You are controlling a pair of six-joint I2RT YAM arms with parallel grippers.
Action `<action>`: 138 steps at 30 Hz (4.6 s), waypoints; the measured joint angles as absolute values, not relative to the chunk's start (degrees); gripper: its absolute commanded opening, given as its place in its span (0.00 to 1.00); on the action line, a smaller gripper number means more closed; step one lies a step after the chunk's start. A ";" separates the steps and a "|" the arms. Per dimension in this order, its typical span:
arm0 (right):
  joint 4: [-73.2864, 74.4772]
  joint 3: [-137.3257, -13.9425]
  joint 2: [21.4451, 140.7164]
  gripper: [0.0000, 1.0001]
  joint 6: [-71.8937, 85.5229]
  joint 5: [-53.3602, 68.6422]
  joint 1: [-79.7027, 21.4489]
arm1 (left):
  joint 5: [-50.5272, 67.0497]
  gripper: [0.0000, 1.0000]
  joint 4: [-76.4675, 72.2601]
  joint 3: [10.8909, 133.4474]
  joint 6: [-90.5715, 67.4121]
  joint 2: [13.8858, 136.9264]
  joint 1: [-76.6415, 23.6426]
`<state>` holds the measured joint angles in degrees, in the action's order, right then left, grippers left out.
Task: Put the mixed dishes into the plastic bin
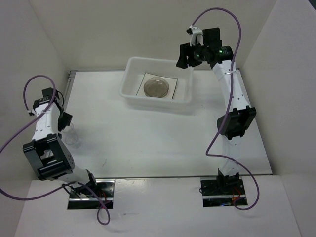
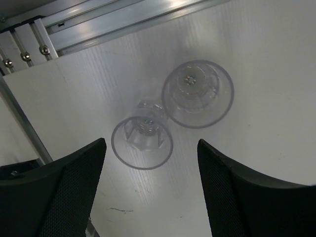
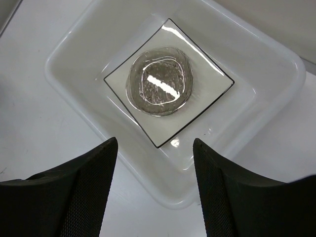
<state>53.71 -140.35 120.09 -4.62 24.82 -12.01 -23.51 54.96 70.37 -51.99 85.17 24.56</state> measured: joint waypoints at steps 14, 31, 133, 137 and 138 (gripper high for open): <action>53.98 -138.39 119.74 0.76 -5.45 23.94 -12.01 | -26.61 0.72 51.05 69.10 -53.71 88.64 30.13; 54.00 -138.19 119.55 0.78 -5.69 23.05 -12.01 | -23.05 0.00 44.80 69.04 -49.56 97.27 30.13; 52.31 -122.67 98.61 0.82 -15.97 1.61 -12.01 | -3.77 0.00 54.50 173.05 -37.87 160.38 -32.60; 51.81 -120.20 96.31 0.82 -16.53 0.54 -12.01 | -3.81 0.02 55.00 174.49 -37.65 161.34 -35.46; 51.66 -119.35 95.64 0.82 -16.64 0.30 -12.01 | -4.43 0.02 55.57 174.71 -37.58 161.40 -36.03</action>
